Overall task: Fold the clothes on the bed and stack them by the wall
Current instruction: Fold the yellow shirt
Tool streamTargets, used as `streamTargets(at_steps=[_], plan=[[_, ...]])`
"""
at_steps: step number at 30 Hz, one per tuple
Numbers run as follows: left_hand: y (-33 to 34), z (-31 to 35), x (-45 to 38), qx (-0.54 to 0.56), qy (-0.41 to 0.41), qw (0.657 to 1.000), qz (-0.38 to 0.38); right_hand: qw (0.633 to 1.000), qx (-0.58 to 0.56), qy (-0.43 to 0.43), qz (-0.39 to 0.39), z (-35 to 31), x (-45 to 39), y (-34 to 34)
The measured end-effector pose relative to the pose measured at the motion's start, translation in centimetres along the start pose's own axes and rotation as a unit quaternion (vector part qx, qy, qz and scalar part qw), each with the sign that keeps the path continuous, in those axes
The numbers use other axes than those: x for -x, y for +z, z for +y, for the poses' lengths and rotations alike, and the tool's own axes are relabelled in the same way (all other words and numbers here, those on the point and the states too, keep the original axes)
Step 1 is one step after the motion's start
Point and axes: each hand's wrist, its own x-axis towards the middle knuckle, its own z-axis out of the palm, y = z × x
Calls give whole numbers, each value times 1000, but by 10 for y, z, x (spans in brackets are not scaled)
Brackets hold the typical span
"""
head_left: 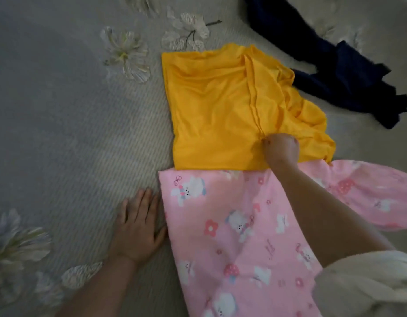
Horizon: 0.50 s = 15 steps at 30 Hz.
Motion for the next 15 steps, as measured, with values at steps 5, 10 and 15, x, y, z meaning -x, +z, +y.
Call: streamTargets(at_steps=[5, 10, 15], plan=[[-1, 1, 1, 4, 11, 997, 79, 962, -175, -189, -86, -22, 82, -17], [-17, 7, 12, 108, -44, 989, 91, 885, -100, -247, -383, 44, 239, 14], [-32, 43, 27, -5, 121, 989, 88, 892, -241, -119, -362, 109, 322, -1]])
